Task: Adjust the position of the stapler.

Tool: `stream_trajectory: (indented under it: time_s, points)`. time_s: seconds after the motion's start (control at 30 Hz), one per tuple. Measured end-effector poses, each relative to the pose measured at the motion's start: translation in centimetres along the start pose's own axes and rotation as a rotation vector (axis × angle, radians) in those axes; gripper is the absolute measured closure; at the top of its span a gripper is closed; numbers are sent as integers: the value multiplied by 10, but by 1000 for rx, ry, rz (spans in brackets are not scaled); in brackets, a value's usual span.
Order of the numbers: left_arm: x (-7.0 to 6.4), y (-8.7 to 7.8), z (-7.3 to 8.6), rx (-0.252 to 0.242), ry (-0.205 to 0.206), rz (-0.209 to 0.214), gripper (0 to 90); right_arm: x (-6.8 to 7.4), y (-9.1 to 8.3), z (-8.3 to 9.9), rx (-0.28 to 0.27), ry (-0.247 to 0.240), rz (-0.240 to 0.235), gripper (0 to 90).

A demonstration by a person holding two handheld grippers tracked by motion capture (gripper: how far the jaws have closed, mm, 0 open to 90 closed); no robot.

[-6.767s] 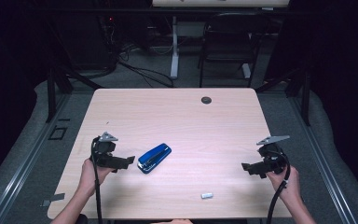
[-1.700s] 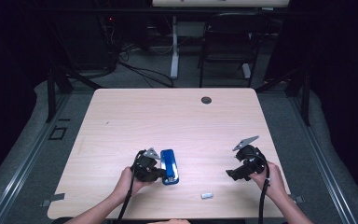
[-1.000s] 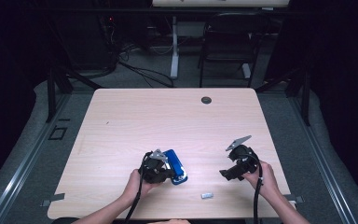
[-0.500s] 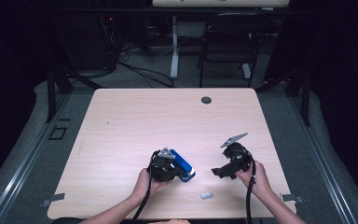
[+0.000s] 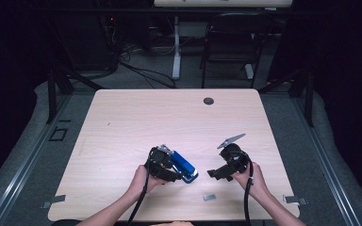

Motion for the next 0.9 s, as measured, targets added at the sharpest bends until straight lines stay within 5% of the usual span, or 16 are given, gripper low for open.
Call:
stream_trajectory:
  time_s: [0.23,0.4,0.57,0.87,0.9]
  points:
    - [20,-21,5,7,15,-68,145,15,8,-6,13,-28,-23,93]
    - [56,-41,11,-56,-99,-130,87,34,14,-14,12,-55,-20,162]
    - [71,-40,18,-51,-166,-146,80,55,24,-23,7,-98,-13,296]
    - [69,-36,16,-24,-111,-164,67,69,47,-29,37,-161,43,493]
    - [68,-35,16,-17,-102,-163,67,69,53,-30,40,-171,63,578]
Point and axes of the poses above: each handheld gripper's, and its own axes: y roughly forward along the jaws, z roughly out of its underside, x roughly to its left, the point moved 9 cm from there along y, roughly forward along the jaws, and after that the axes turned 9 degrees about y, right-handed, at the moved point
